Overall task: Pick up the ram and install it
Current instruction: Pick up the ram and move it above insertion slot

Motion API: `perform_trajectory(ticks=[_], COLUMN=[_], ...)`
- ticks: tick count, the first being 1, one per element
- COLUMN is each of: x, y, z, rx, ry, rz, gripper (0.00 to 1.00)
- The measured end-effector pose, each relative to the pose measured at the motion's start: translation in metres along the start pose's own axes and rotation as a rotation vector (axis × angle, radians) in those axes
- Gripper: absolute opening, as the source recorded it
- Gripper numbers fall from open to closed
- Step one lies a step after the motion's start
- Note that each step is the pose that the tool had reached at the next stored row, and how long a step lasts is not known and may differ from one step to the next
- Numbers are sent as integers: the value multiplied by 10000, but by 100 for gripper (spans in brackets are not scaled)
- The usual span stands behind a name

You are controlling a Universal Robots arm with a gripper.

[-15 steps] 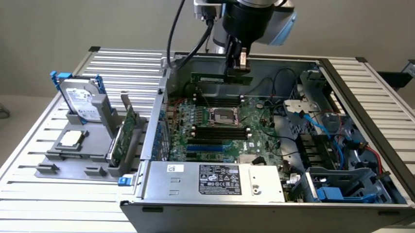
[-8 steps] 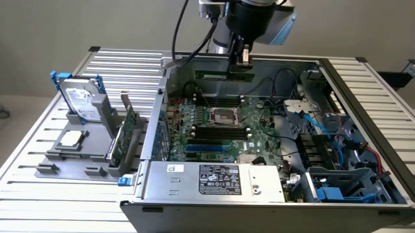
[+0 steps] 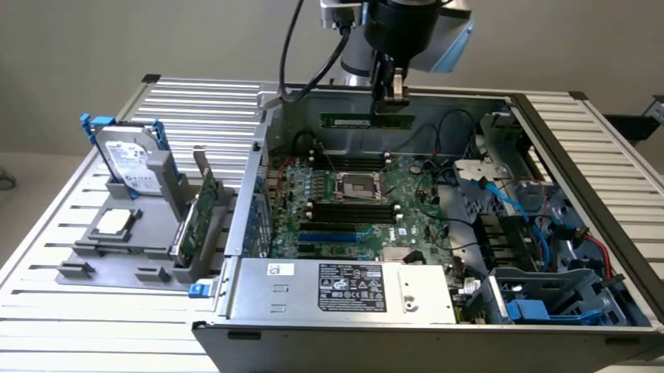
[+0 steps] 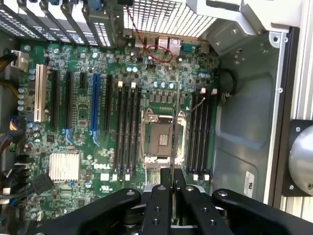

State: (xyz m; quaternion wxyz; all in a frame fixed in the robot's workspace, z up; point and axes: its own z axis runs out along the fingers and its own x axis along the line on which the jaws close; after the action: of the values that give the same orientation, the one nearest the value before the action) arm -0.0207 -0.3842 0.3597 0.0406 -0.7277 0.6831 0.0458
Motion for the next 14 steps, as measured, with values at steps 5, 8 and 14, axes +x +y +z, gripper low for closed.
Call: perform_trajectory(ticks=[5, 8, 14], x=[-23, -24, -32], y=[-1, -1, -10], z=[16, 29, 35], rx=[270, 306, 341], ry=[362, 366, 380], rz=[46, 351, 782], gripper=[13, 13, 13])
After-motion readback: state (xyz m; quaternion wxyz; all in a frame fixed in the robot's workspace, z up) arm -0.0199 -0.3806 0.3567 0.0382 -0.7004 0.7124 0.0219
